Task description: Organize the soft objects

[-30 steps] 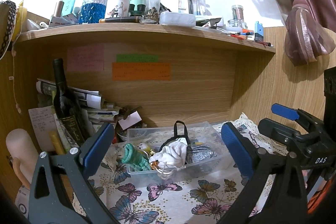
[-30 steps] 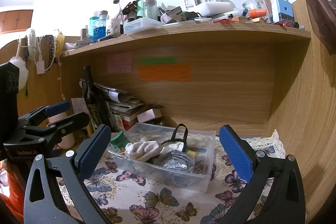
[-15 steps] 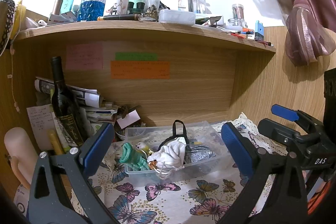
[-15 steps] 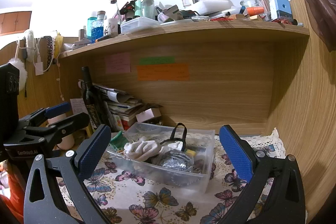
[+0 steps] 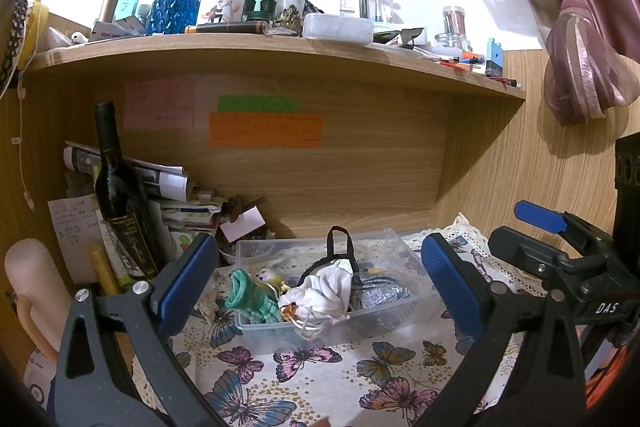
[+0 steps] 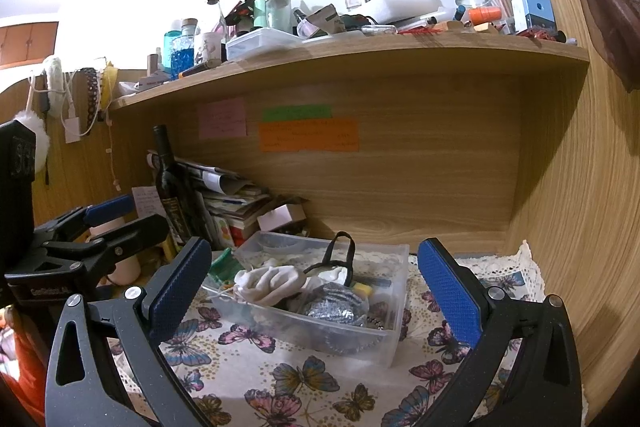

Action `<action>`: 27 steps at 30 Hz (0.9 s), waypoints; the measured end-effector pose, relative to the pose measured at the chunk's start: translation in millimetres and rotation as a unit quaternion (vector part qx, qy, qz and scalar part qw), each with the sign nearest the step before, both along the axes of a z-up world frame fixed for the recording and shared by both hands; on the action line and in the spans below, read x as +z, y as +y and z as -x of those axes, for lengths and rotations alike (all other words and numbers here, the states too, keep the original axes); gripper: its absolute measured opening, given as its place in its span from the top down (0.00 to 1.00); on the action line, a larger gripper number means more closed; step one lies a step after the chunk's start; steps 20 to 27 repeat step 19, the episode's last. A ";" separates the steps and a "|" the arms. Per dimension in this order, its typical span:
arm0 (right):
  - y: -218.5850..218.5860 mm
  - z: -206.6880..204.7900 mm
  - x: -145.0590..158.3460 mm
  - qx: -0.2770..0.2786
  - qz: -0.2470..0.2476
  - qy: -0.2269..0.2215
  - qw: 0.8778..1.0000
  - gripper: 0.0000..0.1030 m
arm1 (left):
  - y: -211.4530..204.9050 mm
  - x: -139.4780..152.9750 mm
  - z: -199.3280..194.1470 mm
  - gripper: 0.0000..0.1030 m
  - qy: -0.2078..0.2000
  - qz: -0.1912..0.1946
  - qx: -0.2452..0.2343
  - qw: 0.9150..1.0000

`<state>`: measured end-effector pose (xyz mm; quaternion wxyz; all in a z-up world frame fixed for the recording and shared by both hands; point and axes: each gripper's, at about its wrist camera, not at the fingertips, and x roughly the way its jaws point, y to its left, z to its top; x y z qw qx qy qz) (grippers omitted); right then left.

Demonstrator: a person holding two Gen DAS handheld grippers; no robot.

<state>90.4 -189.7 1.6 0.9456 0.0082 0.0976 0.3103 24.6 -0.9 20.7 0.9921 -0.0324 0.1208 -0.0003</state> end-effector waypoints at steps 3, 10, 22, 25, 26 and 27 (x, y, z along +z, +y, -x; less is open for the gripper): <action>-0.1 -0.6 -0.3 0.000 -0.001 0.001 1.000 0.00 | 0.9 -0.7 -1.2 0.00 0.003 0.005 0.000 1.000; 0.0 -0.6 -0.2 0.000 -0.001 0.002 1.000 0.00 | -0.9 -1.4 -0.2 0.00 0.004 0.004 0.002 1.000; 2.5 -5.3 -2.1 0.003 0.000 0.008 1.000 0.00 | 0.0 -1.6 -1.8 0.00 0.009 0.013 0.004 1.000; 2.5 -5.3 -2.1 0.003 0.000 0.008 1.000 0.00 | 0.0 -1.6 -1.8 0.00 0.009 0.013 0.004 1.000; 2.5 -5.3 -2.1 0.003 0.000 0.008 1.000 0.00 | 0.0 -1.6 -1.8 0.00 0.009 0.013 0.004 1.000; 2.5 -5.3 -2.1 0.003 0.000 0.008 1.000 0.00 | 0.0 -1.6 -1.8 0.00 0.009 0.013 0.004 1.000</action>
